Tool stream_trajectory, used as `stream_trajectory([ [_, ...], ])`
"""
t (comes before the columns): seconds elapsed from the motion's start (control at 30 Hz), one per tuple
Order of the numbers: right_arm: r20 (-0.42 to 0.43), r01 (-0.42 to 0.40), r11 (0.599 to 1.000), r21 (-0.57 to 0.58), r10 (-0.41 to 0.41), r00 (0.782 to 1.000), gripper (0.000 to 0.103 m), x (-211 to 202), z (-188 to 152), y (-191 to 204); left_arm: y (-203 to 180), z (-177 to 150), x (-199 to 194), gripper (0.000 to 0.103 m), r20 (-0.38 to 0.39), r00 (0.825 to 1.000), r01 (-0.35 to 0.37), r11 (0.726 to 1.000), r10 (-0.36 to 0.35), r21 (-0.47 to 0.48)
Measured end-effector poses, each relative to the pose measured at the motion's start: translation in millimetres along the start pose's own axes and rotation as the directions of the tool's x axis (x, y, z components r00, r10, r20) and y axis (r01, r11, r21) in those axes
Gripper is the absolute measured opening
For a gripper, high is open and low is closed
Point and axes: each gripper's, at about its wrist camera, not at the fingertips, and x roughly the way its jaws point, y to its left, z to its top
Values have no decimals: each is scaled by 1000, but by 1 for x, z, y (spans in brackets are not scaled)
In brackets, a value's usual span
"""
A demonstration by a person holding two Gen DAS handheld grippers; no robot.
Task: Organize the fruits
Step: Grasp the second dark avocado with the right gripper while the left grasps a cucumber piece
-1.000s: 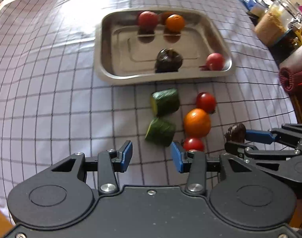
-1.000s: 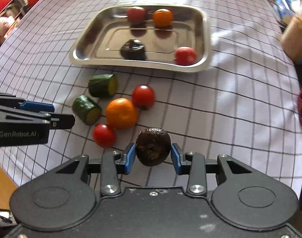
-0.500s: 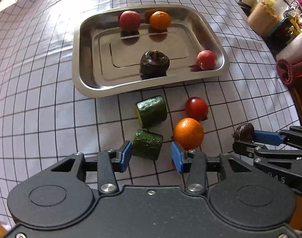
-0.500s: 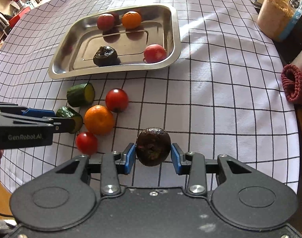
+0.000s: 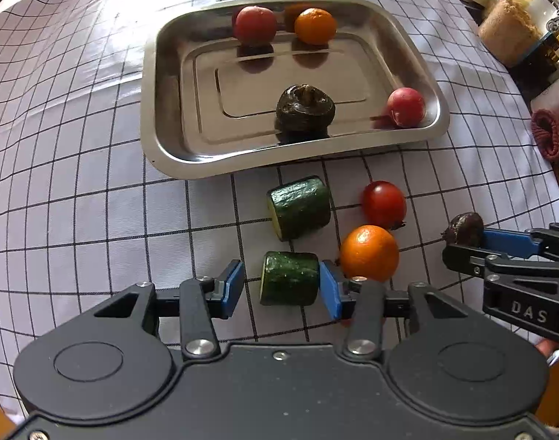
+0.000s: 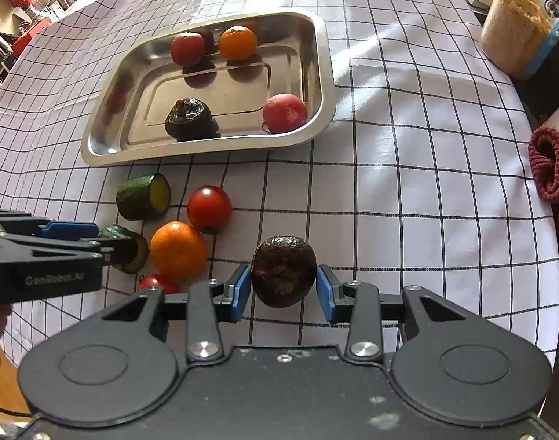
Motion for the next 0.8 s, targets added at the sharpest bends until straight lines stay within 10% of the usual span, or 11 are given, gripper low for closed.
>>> stream_trajectory([
  [0.8, -70, -7, 998, -58, 3, 998, 40, 4, 6, 3, 15, -14, -18, 43, -46, 999, -32, 989, 26, -143],
])
